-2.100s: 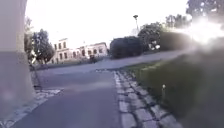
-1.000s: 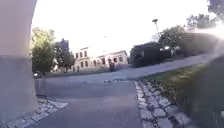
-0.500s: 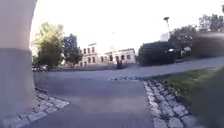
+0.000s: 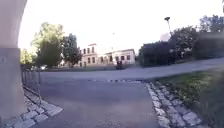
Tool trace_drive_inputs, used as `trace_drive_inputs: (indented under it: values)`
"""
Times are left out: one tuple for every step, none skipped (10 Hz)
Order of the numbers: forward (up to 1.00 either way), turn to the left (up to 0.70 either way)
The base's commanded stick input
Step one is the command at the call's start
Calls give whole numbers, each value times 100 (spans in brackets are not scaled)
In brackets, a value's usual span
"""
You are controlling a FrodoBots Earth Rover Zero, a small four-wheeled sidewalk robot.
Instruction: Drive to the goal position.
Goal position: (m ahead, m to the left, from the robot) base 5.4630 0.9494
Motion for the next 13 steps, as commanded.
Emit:
trace_drive_inputs:
  values:
    - [50,0]
    - [50,0]
    - [50,0]
    - [50,0]
    - [50,0]
    - [50,0]
    - [50,0]
    - [50,0]
    - [50,0]
    - [50,0]
    - [50,0]
    - [50,0]
    - [50,0]
